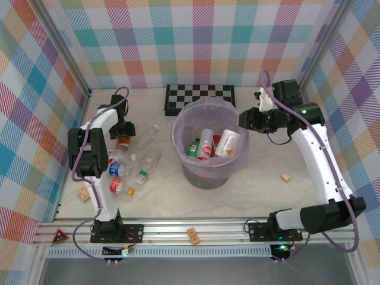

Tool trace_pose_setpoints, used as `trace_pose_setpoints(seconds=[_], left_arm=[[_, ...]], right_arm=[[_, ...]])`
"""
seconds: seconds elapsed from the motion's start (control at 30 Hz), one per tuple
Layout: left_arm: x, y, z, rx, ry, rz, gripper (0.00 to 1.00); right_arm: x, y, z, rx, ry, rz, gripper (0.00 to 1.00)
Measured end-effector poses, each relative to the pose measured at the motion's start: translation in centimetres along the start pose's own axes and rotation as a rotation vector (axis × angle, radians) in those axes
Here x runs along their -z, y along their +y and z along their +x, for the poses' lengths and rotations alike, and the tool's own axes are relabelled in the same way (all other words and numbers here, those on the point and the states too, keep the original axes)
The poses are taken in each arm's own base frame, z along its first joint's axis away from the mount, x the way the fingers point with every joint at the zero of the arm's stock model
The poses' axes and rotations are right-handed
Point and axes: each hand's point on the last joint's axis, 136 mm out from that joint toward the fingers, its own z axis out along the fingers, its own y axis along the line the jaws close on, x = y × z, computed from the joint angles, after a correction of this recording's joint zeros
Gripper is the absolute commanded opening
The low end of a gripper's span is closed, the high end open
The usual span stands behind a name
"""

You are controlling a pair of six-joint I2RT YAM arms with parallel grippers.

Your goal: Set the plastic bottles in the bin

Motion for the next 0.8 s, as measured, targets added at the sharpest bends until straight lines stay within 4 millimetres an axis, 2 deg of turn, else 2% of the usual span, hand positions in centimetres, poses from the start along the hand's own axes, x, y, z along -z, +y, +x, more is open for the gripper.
trace_pose_setpoints(seconds=[0.2, 0.43, 0.53, 0.8], left_arm=[[0.7, 0.2, -0.4, 0.009, -0.001, -0.01, 0.54], [3.4, 0.0, -1.7, 0.038, -0.048, 0.018, 0.47], [5.7, 0.0, -1.9, 0.048, -0.082, 0.039, 0.44], [14.3, 0.0, -2.0, 0.076, -0.222, 0.134, 0.41]], right_arm=[[0.0, 0.0, 0.0, 0.0, 0.0, 0.0, 0.37], [0.0, 0.0, 0.0, 0.0, 0.0, 0.0, 0.37], [0.0, 0.0, 0.0, 0.0, -0.001, 0.0, 0.37], [0.1, 0.1, 0.0, 0.001, -0.001, -0.004, 0.37]])
